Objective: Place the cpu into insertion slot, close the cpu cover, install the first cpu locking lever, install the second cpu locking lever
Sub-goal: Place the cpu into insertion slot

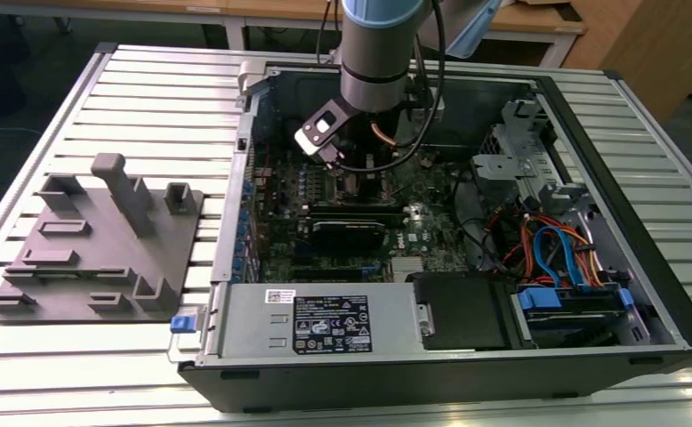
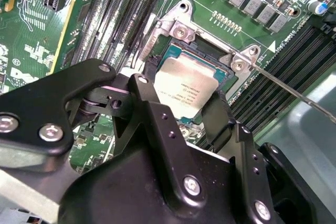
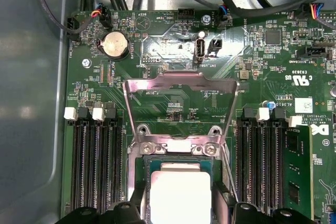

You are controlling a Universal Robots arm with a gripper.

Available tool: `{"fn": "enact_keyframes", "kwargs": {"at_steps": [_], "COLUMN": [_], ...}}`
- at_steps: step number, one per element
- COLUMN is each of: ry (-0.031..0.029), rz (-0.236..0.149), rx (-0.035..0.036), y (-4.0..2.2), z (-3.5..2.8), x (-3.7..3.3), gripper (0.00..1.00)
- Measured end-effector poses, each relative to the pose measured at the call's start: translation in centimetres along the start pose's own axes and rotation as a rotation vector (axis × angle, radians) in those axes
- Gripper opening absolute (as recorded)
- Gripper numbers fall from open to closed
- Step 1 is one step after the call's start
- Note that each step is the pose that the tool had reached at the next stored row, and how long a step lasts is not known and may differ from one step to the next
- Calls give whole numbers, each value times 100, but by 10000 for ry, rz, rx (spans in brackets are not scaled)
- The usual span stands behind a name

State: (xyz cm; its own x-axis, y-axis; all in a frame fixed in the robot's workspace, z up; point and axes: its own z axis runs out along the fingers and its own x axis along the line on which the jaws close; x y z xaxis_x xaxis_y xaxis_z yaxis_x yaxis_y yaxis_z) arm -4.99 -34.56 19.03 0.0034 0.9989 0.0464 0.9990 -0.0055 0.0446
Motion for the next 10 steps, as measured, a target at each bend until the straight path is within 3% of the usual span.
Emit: {"fn": "enact_keyframes", "kwargs": {"at_steps": [10], "ry": [-1], "rz": [1], "rx": [1], "y": [0], "z": [-17], "x": [12], "gripper": [61]}}
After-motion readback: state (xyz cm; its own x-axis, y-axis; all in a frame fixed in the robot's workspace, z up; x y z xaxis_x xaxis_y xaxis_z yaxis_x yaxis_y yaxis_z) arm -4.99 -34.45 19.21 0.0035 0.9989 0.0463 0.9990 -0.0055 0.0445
